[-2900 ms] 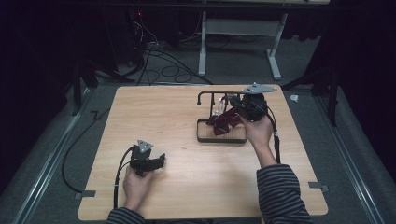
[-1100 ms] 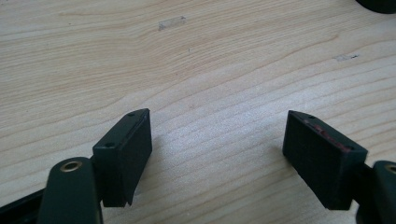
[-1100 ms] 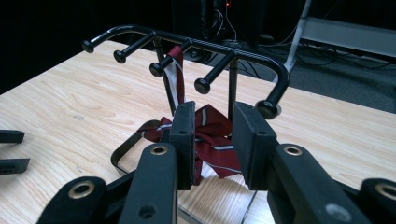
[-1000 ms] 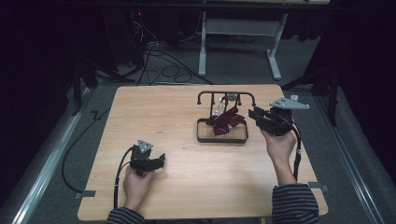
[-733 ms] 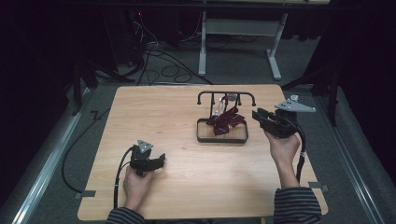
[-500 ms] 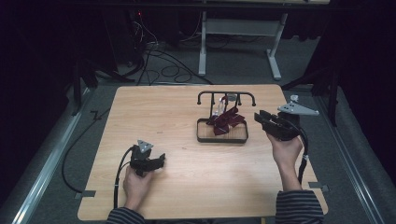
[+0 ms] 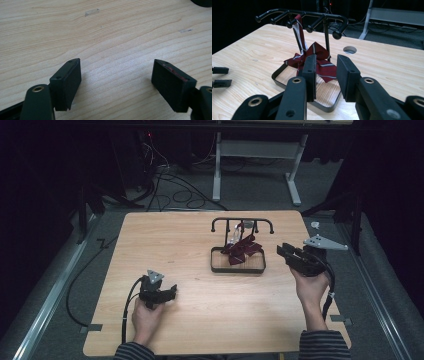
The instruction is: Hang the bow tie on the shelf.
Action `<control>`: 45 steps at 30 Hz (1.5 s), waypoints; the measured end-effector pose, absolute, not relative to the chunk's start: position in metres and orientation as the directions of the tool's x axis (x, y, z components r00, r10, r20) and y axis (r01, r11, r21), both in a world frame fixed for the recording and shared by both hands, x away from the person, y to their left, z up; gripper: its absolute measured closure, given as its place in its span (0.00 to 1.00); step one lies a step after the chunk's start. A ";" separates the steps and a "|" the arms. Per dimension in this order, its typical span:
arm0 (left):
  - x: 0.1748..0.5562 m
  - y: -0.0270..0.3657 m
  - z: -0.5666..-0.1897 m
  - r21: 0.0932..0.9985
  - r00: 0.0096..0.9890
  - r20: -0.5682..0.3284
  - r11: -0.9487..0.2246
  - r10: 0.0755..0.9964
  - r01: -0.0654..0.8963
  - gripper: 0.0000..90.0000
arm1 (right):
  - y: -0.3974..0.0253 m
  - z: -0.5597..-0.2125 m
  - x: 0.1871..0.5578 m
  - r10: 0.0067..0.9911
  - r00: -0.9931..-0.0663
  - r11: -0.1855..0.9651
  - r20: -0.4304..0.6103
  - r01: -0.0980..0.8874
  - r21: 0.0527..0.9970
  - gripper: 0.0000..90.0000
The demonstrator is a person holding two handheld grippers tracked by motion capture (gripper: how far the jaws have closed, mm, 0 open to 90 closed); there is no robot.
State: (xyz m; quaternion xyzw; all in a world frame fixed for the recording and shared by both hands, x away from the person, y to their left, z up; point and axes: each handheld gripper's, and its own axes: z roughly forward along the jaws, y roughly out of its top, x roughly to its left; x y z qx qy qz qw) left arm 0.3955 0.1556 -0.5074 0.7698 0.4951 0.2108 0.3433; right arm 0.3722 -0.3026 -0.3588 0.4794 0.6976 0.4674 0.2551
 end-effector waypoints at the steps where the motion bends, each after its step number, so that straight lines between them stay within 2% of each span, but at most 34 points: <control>1: 0.396 0.156 -0.507 0.737 0.421 -0.015 -0.274 0.907 0.618 0.27 | -0.303 -0.359 0.371 0.908 -0.409 0.102 0.094 0.431 0.897 0.79; 45: 0.395 0.156 -0.507 0.737 0.422 -0.014 -0.276 0.907 0.617 0.27 | -0.308 -0.389 0.337 0.898 -0.416 0.069 0.146 0.460 0.885 0.79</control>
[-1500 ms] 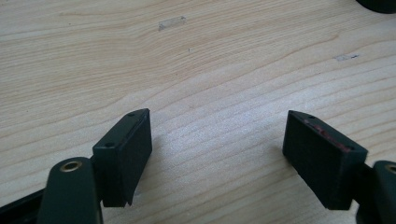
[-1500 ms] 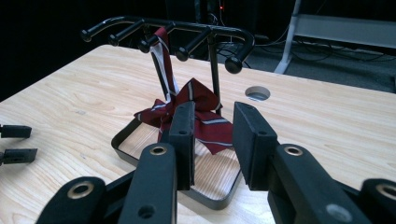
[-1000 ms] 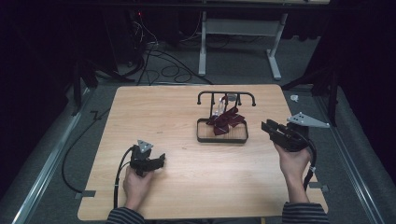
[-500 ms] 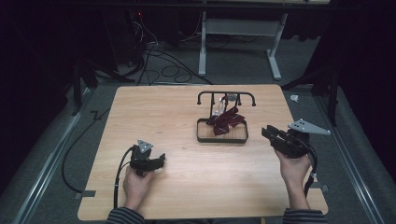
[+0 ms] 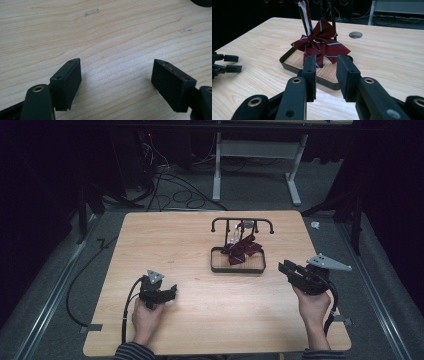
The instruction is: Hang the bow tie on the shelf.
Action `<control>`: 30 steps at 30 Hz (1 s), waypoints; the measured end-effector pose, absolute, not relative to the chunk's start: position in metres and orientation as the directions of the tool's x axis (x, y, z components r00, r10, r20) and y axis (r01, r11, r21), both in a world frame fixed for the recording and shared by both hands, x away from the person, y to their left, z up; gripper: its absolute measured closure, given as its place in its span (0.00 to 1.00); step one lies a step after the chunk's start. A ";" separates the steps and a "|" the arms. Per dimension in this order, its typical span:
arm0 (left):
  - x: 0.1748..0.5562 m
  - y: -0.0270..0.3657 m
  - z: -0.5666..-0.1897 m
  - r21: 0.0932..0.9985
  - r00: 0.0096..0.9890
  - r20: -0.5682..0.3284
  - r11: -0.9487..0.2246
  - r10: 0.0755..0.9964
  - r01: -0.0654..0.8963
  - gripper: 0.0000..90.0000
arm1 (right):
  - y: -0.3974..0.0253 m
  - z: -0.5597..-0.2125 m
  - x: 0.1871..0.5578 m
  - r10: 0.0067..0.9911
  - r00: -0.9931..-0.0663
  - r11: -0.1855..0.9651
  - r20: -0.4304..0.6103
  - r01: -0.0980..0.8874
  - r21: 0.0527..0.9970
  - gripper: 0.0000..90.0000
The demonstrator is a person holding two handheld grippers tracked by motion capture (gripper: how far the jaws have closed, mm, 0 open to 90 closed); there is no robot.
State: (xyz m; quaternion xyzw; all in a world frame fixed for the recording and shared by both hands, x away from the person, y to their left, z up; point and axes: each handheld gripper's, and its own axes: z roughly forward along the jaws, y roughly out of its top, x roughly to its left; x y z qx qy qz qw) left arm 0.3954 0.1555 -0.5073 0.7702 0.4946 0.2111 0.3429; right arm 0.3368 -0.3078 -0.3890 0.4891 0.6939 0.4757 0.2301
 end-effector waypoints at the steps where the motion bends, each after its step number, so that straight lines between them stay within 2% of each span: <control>1: 0.395 0.156 -0.507 0.737 0.422 -0.014 -0.276 0.907 0.617 0.27 | -0.308 -0.390 0.336 0.897 -0.417 0.071 0.145 0.459 0.885 0.79; 30: 0.395 0.155 -0.507 0.736 0.425 -0.015 -0.278 0.905 0.617 0.27 | -0.301 -0.410 0.330 0.886 -0.428 0.063 0.178 0.492 0.868 0.79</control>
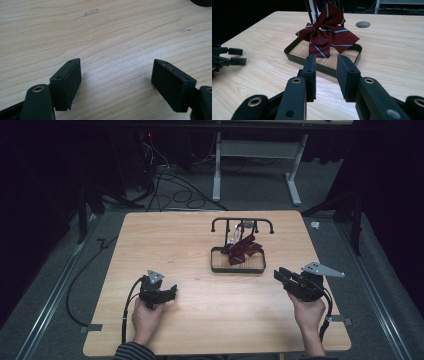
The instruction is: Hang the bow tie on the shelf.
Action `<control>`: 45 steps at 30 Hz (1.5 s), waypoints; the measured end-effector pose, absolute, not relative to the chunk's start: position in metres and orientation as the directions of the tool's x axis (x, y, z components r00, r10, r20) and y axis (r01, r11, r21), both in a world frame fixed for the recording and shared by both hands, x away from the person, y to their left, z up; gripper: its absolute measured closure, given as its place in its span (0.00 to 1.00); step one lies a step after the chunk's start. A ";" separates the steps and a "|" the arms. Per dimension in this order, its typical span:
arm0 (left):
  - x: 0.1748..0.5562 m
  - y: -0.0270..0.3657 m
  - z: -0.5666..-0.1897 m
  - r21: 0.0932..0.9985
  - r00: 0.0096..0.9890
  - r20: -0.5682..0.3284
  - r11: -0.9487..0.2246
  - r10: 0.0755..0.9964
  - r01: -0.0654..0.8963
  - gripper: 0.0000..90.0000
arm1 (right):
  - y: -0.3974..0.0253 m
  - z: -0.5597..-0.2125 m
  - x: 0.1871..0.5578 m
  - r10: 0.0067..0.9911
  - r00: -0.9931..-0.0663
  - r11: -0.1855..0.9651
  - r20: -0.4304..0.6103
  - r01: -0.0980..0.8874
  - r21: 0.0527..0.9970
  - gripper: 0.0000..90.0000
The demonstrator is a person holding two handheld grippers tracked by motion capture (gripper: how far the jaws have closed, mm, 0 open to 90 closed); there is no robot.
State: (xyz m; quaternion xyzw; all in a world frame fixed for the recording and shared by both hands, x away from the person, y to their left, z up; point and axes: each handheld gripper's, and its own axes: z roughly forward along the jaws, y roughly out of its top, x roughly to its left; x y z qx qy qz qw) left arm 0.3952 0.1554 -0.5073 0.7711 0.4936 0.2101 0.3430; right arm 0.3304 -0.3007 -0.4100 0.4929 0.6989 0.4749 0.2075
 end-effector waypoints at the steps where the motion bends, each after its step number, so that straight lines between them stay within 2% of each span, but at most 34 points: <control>1: 0.395 0.155 -0.507 0.736 0.424 -0.015 -0.278 0.905 0.617 0.27 | -0.300 -0.411 0.330 0.886 -0.427 0.061 0.181 0.495 0.867 0.79; 45: 0.395 0.155 -0.507 0.736 0.426 -0.014 -0.278 0.905 0.617 0.27 | -0.288 -0.450 0.327 0.869 -0.431 0.040 0.244 0.552 0.833 0.79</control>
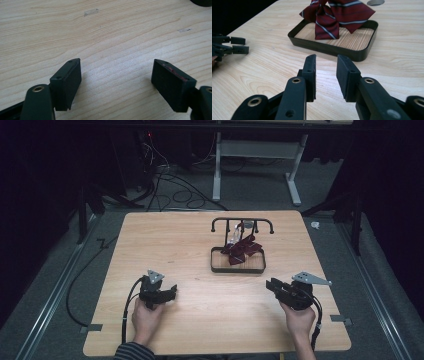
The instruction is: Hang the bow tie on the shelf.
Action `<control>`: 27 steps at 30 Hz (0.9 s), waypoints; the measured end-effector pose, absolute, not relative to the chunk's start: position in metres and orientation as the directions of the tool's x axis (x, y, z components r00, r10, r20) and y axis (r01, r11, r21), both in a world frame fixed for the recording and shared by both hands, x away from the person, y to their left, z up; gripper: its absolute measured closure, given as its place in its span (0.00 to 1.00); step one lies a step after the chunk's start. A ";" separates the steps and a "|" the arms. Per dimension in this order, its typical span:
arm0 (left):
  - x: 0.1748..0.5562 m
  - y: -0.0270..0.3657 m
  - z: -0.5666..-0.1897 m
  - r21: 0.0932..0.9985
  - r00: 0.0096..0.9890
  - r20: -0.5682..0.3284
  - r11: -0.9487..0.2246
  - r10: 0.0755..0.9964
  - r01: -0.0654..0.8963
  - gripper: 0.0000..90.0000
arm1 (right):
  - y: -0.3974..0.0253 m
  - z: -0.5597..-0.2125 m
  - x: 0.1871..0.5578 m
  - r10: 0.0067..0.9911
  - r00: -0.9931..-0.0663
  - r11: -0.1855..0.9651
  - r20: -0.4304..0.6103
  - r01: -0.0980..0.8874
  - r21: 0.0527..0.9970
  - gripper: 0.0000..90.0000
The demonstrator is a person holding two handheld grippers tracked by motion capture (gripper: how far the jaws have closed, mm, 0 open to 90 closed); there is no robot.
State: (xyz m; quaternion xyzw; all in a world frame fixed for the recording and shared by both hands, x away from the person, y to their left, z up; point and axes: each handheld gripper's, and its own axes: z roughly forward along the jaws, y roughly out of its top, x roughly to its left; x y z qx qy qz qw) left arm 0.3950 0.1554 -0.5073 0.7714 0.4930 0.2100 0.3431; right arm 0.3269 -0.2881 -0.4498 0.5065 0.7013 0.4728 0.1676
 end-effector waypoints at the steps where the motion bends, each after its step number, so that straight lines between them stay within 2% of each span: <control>1: 0.395 0.155 -0.507 0.736 0.426 -0.014 -0.279 0.905 0.617 0.27 | -0.287 -0.451 0.327 0.869 -0.429 0.039 0.246 0.556 0.830 0.79; 27: 0.395 0.155 -0.507 0.736 0.428 -0.015 -0.279 0.904 0.616 0.27 | -0.269 -0.475 0.339 0.871 -0.434 0.094 0.232 0.610 0.787 0.79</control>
